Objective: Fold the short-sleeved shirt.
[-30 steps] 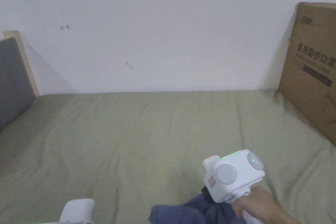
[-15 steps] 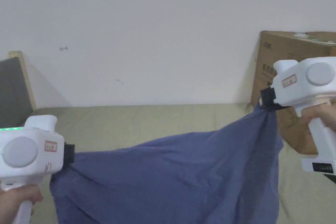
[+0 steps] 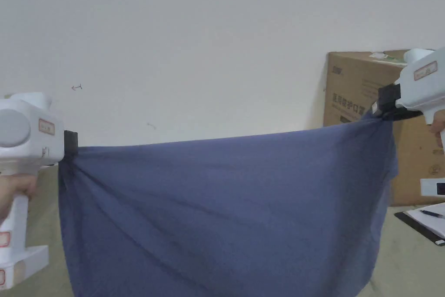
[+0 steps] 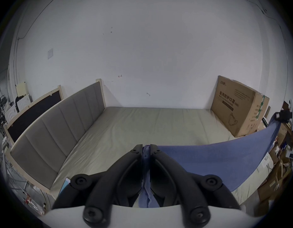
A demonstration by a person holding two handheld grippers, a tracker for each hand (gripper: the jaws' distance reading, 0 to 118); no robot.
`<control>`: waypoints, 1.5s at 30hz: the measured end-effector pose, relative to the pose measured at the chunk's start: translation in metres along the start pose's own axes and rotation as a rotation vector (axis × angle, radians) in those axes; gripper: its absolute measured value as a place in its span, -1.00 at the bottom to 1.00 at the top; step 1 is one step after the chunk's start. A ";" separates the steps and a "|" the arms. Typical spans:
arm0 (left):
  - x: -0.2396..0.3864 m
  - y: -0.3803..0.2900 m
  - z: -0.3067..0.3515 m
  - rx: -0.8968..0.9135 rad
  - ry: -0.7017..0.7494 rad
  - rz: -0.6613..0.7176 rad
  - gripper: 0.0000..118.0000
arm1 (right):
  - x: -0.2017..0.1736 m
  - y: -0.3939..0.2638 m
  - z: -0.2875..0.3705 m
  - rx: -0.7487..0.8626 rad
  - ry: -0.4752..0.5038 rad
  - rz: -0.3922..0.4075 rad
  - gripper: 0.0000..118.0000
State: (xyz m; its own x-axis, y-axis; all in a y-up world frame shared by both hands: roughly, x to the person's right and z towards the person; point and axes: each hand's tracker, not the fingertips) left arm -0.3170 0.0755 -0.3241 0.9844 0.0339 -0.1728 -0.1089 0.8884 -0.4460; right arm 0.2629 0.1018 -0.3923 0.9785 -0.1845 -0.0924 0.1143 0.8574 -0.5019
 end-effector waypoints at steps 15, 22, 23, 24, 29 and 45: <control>0.022 0.153 -0.082 0.034 0.058 -0.013 -0.91 | -0.025 0.151 -0.068 0.078 -0.005 -0.014 -0.98; 0.025 0.244 -0.110 0.117 0.107 -0.011 -0.91 | -0.055 0.247 -0.083 0.147 0.002 -0.047 -0.98; 0.026 0.254 -0.112 0.139 0.119 -0.014 -0.91 | -0.062 0.258 -0.082 0.160 -0.006 -0.029 -0.98; 0.028 0.266 -0.116 0.150 0.129 -0.007 -0.91 | -0.068 0.269 -0.083 0.183 -0.013 0.009 -0.98; 0.028 0.307 -0.124 0.235 0.181 -0.041 -0.91 | -0.087 0.300 -0.086 0.199 -0.038 0.097 -0.98; 0.027 0.175 -0.315 -0.027 0.286 -0.092 -0.91 | -0.081 0.158 -0.259 -0.066 -0.013 0.069 -0.97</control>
State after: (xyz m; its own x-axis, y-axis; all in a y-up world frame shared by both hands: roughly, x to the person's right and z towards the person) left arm -0.3530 0.0880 -0.6836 0.9118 -0.1799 -0.3692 -0.0285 0.8690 -0.4939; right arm 0.1569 0.1276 -0.6867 0.9859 -0.1190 -0.1175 0.0351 0.8343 -0.5502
